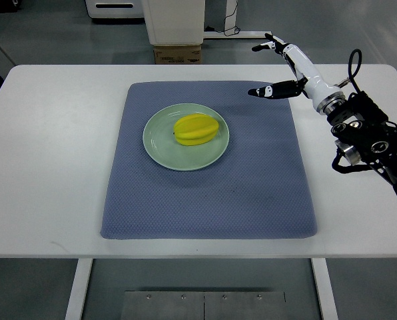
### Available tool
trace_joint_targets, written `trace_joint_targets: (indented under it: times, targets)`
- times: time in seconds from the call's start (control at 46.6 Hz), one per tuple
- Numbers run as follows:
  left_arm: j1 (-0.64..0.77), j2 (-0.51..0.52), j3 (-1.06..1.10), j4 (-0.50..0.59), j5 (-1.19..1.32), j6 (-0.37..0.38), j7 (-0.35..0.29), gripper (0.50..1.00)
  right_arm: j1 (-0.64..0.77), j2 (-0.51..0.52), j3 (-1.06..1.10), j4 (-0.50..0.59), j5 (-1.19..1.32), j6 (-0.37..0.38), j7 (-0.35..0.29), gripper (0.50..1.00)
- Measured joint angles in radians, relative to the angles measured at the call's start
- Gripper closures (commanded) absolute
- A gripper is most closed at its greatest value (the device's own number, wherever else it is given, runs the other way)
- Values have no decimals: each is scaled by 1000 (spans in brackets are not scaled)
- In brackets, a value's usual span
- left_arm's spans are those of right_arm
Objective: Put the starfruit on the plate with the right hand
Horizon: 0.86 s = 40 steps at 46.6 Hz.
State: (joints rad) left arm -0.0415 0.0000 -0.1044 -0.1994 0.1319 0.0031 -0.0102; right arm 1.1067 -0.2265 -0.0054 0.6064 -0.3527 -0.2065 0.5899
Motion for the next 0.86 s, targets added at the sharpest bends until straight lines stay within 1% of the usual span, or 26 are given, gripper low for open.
trace_joint_targets:
  times: [0.043,0.107,0.214,0.279,0.45,0.536,0.686,0.858]
  targets:
    - [0,0,0,0,0,0,0,500,-19,-3,41,0,61,11,-27,500]
    - [0,0,0,0,0,0,0,500,-50,-4,106,-2,160,48,-70,500]
    - [0,0,0,0,0,0,0,500,-87,-6,212,-4,294,155,-145,500]
    - [0,0,0,0,0,0,1,500,-109,-6,273,-5,333,197,-181,500]
    - [0,0,0,0,0,0,1,500,-196,-3,476,-9,403,264,-257,500]
    - [0,0,0,0,0,0,1,500,-232,3,544,-23,409,281,-290,500]
    - [0,0,0,0,0,0,1,500,-250,6,557,-45,410,286,-297,500]
    - [0,0,0,0,0,0,1,500,-270,5,557,-47,409,287,-291,500]
